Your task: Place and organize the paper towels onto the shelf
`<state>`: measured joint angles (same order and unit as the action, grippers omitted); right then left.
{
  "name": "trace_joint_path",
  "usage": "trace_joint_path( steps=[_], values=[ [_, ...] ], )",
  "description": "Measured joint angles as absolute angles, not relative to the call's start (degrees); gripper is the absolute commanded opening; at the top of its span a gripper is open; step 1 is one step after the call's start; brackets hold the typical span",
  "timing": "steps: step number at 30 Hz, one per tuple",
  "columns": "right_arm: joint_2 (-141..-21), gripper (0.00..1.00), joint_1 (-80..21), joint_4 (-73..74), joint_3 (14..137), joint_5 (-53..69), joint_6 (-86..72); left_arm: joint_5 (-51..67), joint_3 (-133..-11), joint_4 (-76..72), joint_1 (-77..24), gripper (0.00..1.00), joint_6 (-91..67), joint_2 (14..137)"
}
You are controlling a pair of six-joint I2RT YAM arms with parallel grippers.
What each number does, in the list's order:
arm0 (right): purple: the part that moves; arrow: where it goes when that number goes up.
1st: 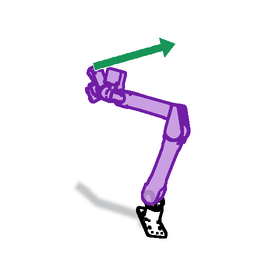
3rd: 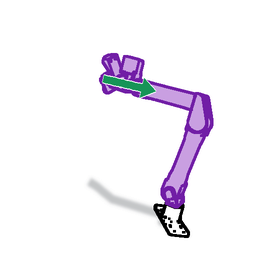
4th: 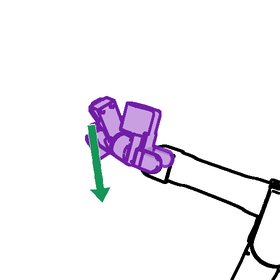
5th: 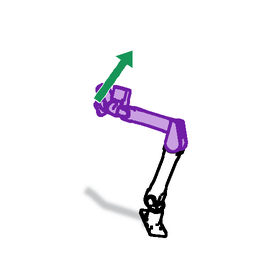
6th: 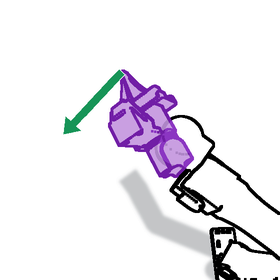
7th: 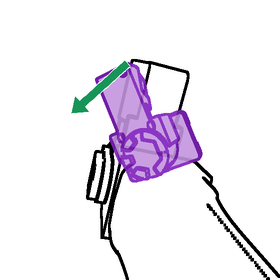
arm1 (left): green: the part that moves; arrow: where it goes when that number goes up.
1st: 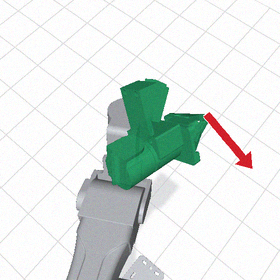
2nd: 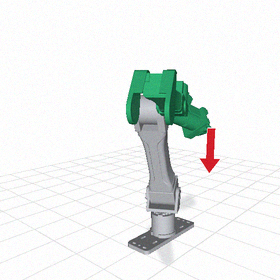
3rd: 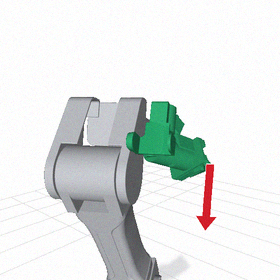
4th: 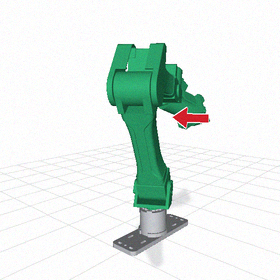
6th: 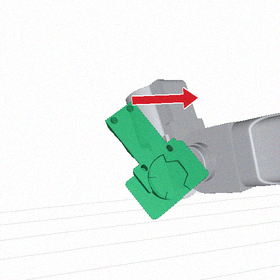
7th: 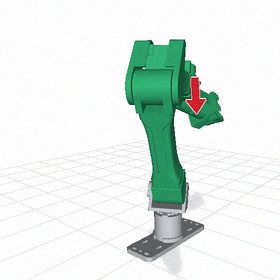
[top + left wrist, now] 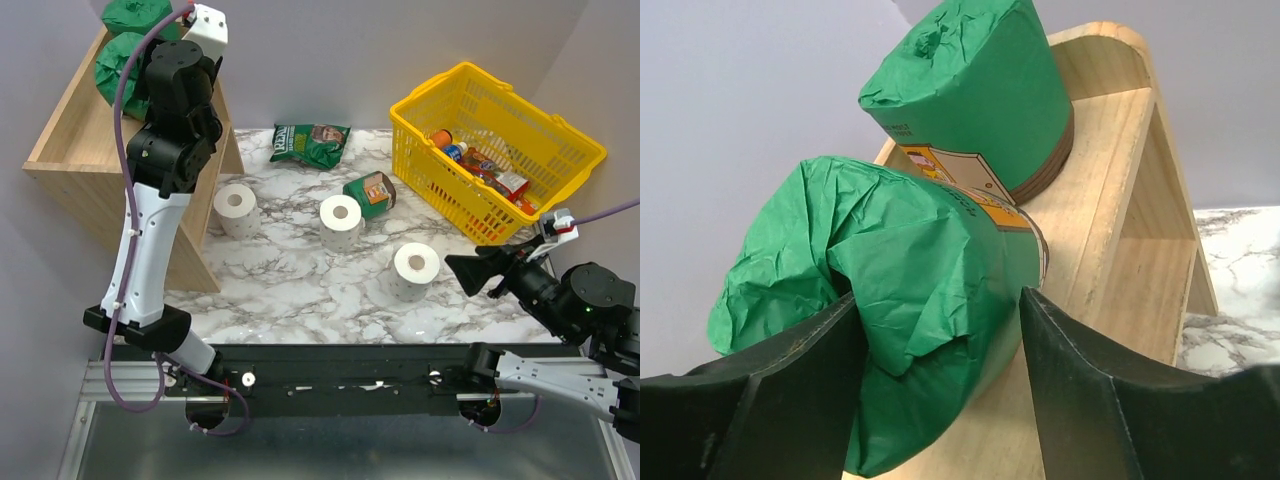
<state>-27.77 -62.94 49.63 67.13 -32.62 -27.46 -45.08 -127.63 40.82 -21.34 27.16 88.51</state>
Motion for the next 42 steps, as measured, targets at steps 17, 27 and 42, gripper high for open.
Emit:
trace_joint_path(
  steps=[17, 27, 42],
  values=[
    [-26.8, 0.88, -62.9, 49.6, 67.6, -33.4, -26.6, -48.0, -127.8, 35.8, -27.0, 0.82, 29.4, 89.0],
    [-29.0, 0.87, -62.9, 49.4, 67.7, -33.2, -26.3, -47.4, -119.5, 36.5, -25.9, 0.75, 27.3, 90.9],
    [-29.6, 0.83, -62.9, 48.1, 67.6, -31.9, -26.9, -43.7, -119.4, 36.6, -18.6, 0.76, 23.1, 91.7]
  ],
)
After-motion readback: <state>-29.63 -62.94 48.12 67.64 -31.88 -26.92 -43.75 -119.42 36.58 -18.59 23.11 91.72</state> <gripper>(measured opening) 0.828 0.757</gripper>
